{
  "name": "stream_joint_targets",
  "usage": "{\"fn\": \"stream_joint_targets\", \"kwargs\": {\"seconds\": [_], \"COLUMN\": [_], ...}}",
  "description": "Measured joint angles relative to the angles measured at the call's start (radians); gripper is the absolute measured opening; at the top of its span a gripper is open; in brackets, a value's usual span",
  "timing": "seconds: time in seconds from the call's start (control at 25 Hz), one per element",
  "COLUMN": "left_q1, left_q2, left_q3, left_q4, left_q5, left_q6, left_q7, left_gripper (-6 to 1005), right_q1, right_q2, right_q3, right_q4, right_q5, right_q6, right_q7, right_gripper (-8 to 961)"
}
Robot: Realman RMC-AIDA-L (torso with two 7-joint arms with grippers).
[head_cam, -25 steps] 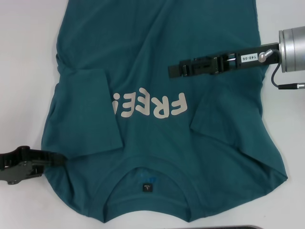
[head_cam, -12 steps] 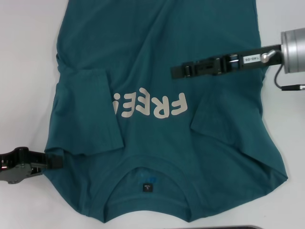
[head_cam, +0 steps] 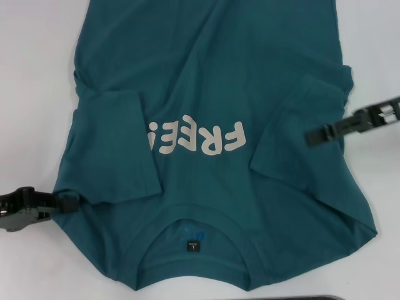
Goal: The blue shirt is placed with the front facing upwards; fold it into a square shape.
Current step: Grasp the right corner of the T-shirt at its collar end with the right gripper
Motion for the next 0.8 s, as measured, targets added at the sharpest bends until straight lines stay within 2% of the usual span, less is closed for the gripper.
{"fn": "stream_joint_targets", "kwargs": {"seconds": [0.16, 0.56, 0.8], "left_q1": [-0.009, -0.041, -0.054], "left_q2": [-0.002, 0.0, -0.006], "left_q3": [0.0, 0.001, 0.002], "left_q4": [0.006, 0.011, 0.013], "left_q5": [0.0, -0.002, -0.002], "left_q6": [-0.024, -0.052, -0.058], "left_q7": [0.008, 0.006, 0.007], "left_gripper": [65, 64, 64], "right_q1": [-0.022, -0.062, -0.065], "right_q2": [-0.027, -0.049, -0.056], "right_q3": [0.013, 0.145, 0.146], "right_q4": [0.001, -0.006, -0.005], "right_q5": [-0.034, -0.26, -0.324], "right_q6": [-0.078, -0.175, -0.196], "right_q7": [0.014, 0.046, 0.059], "right_gripper": [853, 852, 850]}}
